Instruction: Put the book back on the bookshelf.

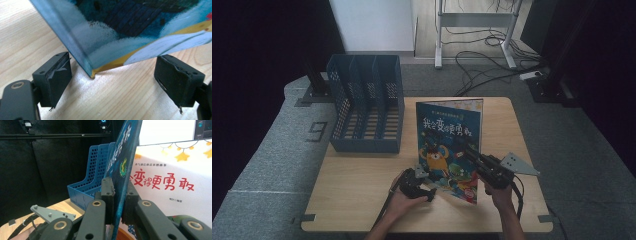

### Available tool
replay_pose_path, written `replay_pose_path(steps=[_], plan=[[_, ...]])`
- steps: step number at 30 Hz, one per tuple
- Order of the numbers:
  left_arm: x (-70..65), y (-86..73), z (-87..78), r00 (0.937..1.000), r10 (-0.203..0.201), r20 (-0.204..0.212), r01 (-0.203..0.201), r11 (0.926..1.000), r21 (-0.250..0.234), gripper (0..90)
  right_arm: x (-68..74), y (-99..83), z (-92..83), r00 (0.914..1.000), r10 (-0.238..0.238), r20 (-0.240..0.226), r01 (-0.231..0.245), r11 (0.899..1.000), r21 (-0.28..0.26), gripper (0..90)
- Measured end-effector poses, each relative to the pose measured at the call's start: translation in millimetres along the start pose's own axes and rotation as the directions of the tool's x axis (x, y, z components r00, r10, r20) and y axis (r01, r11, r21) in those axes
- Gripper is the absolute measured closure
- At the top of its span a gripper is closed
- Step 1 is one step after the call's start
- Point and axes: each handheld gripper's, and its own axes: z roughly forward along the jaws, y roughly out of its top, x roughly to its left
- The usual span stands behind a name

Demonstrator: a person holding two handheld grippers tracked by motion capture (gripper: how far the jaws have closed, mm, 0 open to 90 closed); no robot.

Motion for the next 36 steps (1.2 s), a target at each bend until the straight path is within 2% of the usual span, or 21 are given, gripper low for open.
replay_pose_path(steps=[5, 10, 21, 30, 36], plan=[[4.4, 8.2, 5.2, 0.9997, -0.016, -0.018, 0.016, 0.9998, 0.012, 14.2, 0.1, 0.6, 4.3, 1.0000, -0.003, -0.008, 0.003, 1.000, -0.015, 82.9], [7.5, 11.9, 8.3, 0.9993, -0.020, -0.033, 0.020, 0.9997, 0.014, 14.3, -2.3, 0.2, 4.7, 1.0000, -0.005, -0.008, 0.005, 1.000, -0.006, 83.2], [10.8, 6.9, 2.8, 0.9996, -0.028, -0.005, 0.028, 0.9996, -0.008, 14.9, -3.8, -1.8, 0.6, 0.9999, -0.011, -0.005, 0.011, 1.000, 0.003, 82.7], [14.1, 10.5, -14.2, 0.9994, -0.031, 0.016, 0.032, 0.9961, -0.083, 15.0, -6.2, -2.5, -2.6, 0.9999, -0.012, -0.009, 0.012, 1.000, 0.017, 81.8], [19.9, 21.5, -27.7, 0.9987, -0.046, 0.022, 0.049, 0.9851, -0.165, 14.9, -6.6, -3.3, -4.9, 0.9999, -0.014, -0.006, 0.014, 1.000, 0.022, 81.3]])
